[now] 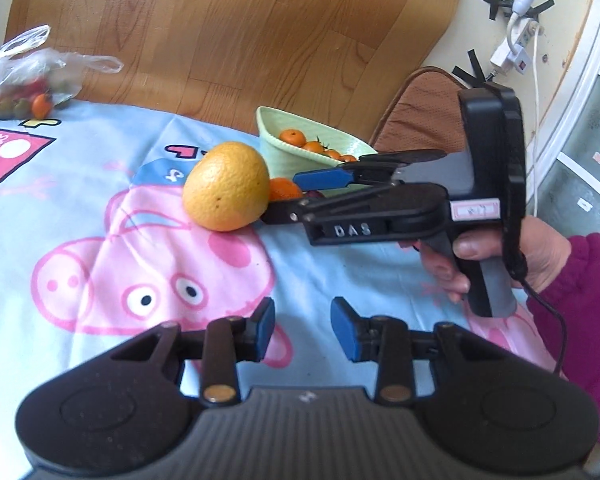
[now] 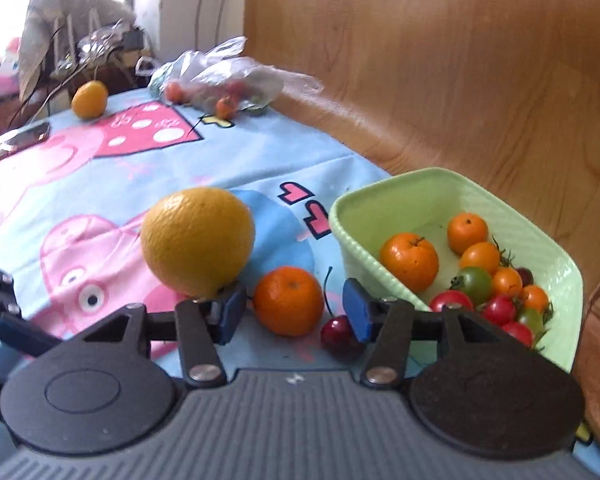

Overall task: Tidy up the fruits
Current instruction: 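Grasp a tangerine with the left tool while the right tool grasps a dark cherry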

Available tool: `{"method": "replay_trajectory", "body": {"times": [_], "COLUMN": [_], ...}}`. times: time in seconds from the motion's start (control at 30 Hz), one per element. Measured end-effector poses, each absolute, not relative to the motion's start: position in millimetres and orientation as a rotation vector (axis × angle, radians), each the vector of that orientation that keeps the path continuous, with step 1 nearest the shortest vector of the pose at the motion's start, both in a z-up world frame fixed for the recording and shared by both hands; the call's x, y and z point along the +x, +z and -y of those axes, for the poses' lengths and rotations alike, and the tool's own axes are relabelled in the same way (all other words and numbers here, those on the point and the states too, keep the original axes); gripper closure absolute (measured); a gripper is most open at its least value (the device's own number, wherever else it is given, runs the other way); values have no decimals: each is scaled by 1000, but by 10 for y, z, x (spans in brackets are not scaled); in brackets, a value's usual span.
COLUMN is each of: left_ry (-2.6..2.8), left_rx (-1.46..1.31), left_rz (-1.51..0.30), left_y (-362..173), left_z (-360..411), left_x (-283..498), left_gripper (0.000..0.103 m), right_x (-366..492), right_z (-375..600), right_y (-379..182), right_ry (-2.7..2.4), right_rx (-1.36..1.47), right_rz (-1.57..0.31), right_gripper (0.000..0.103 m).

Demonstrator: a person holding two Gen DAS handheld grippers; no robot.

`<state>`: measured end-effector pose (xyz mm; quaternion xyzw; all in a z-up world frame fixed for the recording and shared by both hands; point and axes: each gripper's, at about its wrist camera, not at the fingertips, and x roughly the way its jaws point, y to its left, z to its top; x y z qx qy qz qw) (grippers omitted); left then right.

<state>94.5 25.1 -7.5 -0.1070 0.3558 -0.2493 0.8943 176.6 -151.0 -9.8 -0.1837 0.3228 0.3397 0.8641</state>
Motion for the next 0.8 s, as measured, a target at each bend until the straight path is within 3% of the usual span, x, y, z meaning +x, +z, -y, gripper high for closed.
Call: {"method": "replay_trajectory", "body": {"times": [0.03, 0.37, 0.47, 0.53, 0.6, 0.8], "left_ry": [-511, -539, -555, -559, -555, -582], "left_rx": [-223, -243, -248, -239, -234, -155], "left_rz": [-737, -731, -719, -718, -719, -684], "left_y": [-70, -48, -29, -24, -24, 23], "left_z": [-253, -226, -179, -153, -146, 3], "left_x": [948, 912, 904, 894, 881, 829], "left_gripper": [71, 69, 62, 62, 61, 51], "right_x": [1725, 876, 651, 572, 549, 1024], "right_z": [1498, 1733, 1751, 1753, 1853, 2418], "right_y": [-96, 103, 75, 20, 54, 150], "right_ry": [709, 633, 680, 702, 722, 574], "right_rx": [-409, -435, -436, -448, -402, 27], "right_rz": [-664, -576, -616, -631, -612, -621], "right_gripper": [63, 64, 63, 45, 39, 41]}}
